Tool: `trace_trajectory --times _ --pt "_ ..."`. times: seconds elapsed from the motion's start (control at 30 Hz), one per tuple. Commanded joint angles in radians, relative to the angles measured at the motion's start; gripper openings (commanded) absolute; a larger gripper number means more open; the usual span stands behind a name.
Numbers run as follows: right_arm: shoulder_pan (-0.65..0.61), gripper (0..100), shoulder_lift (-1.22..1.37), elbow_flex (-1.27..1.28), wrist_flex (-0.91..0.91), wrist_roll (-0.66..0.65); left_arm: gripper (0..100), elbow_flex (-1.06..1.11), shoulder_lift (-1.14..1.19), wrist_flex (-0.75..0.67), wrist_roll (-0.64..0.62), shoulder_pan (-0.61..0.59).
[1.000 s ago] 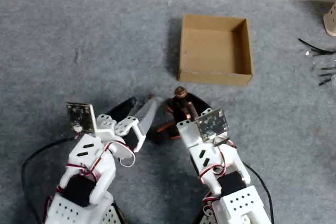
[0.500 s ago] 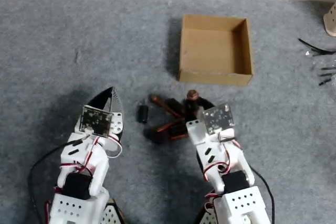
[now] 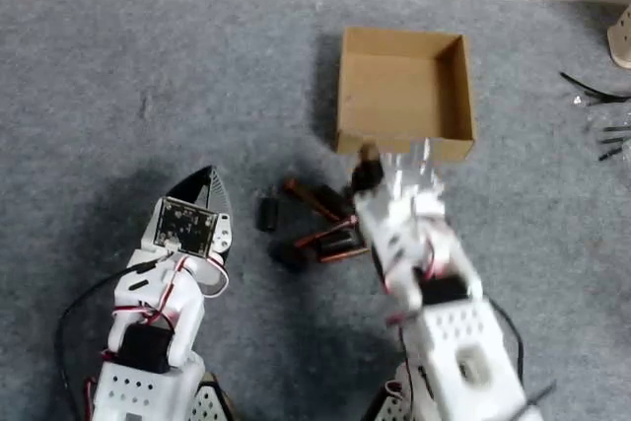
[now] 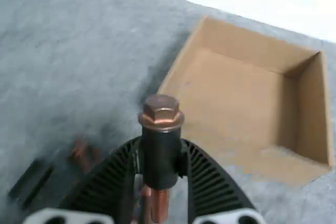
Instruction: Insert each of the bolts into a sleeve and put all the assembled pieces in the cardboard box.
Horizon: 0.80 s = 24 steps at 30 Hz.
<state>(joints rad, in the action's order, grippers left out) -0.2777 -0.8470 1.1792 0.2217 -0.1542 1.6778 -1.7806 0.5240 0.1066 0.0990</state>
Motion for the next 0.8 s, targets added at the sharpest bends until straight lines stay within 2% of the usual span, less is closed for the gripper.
trace_trajectory --times 0.0,0.2,0.27,0.43,0.77 --pt "0.077 0.5 0.426 -0.395 -0.039 0.104 1 0.019 0.007 -0.003 0.006 -0.010" --pt "0.174 0.5 0.909 -0.780 -0.039 0.422 1 0.019 0.007 -0.005 0.008 -0.007" --pt "0.196 0.5 1.001 -0.854 -0.039 0.477 1 0.019 0.007 -0.005 0.008 -0.007" --pt "0.211 0.5 1.116 -0.934 -0.039 0.491 1 0.019 0.007 -0.011 0.006 -0.007" --pt "0.205 0.9 1.144 -0.934 -0.044 0.488 1 0.019 0.007 -0.011 0.006 -0.005"
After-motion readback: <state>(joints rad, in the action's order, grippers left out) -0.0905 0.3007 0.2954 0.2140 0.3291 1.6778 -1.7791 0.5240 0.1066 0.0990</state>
